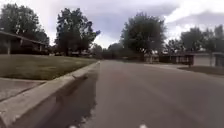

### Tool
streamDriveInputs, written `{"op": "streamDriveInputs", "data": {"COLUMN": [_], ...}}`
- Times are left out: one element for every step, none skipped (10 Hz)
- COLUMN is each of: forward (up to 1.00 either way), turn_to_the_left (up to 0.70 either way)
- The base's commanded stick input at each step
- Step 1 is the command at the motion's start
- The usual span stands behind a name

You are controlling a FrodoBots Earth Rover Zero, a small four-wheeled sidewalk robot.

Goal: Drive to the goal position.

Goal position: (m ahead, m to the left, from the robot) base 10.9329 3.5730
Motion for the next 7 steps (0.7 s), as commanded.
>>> {"op": "streamDriveInputs", "data": {"forward": [0.70, 0.70, 0.70, 0.70, 0.70, 0.70, 0.70], "turn_to_the_left": [0.00, 0.00, 0.00, 0.00, 0.00, 0.00, 0.00]}}
